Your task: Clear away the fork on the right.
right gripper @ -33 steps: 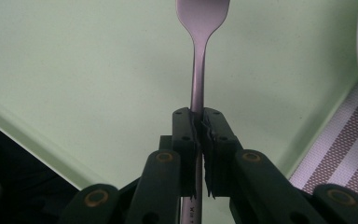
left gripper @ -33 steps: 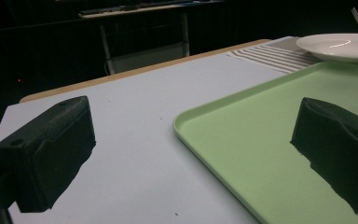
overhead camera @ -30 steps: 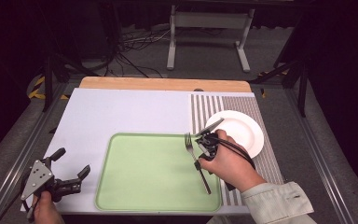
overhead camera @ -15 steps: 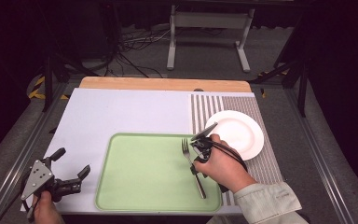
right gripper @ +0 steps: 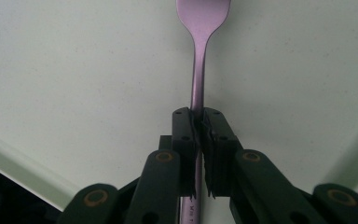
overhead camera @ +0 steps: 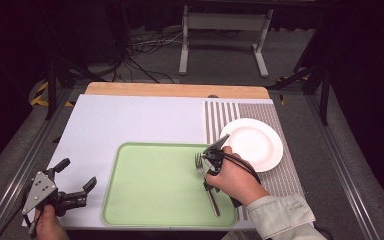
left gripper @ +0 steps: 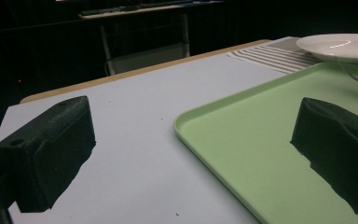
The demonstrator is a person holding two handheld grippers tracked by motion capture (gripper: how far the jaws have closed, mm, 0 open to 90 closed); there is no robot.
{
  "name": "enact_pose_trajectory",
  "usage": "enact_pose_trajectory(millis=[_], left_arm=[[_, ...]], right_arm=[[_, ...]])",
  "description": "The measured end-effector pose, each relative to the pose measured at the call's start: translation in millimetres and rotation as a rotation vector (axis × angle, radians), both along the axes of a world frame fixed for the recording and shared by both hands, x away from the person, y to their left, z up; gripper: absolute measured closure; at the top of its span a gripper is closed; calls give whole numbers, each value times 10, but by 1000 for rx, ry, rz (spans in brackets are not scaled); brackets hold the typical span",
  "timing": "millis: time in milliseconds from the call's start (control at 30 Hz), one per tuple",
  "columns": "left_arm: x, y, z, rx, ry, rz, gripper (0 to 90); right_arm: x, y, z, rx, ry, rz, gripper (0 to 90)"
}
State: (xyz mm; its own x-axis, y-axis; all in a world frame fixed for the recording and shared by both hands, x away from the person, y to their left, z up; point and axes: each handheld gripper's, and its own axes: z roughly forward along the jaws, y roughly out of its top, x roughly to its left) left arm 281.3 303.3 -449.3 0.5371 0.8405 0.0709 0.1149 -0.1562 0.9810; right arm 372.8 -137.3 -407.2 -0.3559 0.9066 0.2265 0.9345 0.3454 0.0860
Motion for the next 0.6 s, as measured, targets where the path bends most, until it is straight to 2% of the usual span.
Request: enact_pose_trajectory(millis=[600], left_arm=[[-1, -1, 2, 0, -2, -2, 3]], right_arm=[[14, -40, -72, -41, 49, -48, 847]])
